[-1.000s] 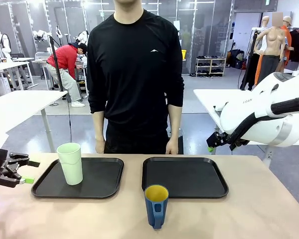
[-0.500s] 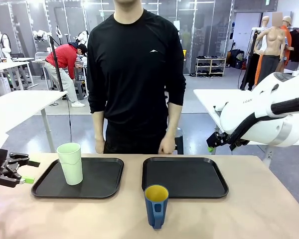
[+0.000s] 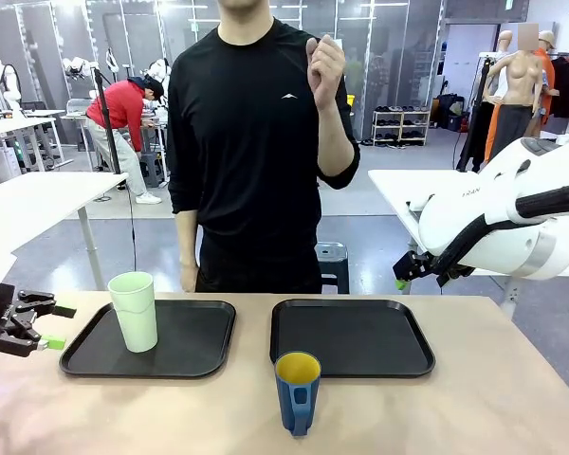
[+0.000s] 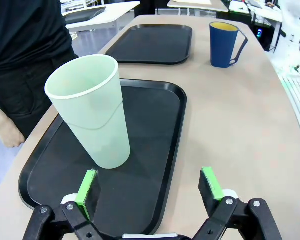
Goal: Sort and store the cups by type.
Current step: Pick up the Handle plastic cup and place it into the empty Flat Tray.
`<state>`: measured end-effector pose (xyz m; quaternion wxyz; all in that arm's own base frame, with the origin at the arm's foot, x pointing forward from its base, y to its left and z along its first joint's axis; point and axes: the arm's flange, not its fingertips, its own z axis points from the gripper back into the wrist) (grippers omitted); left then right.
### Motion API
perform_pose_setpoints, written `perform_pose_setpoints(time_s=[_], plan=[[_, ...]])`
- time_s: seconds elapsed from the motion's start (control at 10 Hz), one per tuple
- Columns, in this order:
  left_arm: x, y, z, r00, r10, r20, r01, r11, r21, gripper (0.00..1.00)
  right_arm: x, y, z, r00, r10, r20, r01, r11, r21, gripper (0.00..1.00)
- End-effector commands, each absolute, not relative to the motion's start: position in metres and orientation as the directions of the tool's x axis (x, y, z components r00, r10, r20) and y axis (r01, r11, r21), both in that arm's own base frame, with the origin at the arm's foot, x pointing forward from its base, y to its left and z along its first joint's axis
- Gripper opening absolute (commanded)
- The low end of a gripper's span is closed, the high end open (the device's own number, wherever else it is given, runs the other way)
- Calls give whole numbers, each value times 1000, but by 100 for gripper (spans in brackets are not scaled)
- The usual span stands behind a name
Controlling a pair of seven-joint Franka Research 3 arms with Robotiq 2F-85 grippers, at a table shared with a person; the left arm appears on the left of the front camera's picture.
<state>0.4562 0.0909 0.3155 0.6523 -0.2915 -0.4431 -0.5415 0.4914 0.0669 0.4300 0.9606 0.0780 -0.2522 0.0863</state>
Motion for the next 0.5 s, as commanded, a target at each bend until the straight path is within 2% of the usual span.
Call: perform_pose_setpoints(time_s=[0.0, 0.4], plan=[[460, 93, 316, 6, -436, 900, 967, 232, 106, 100, 491, 66, 431, 857, 123, 500, -205, 972, 111, 100], [460, 93, 316, 6, -436, 900, 967, 232, 106, 100, 491, 66, 431, 857, 123, 500, -205, 972, 111, 100]])
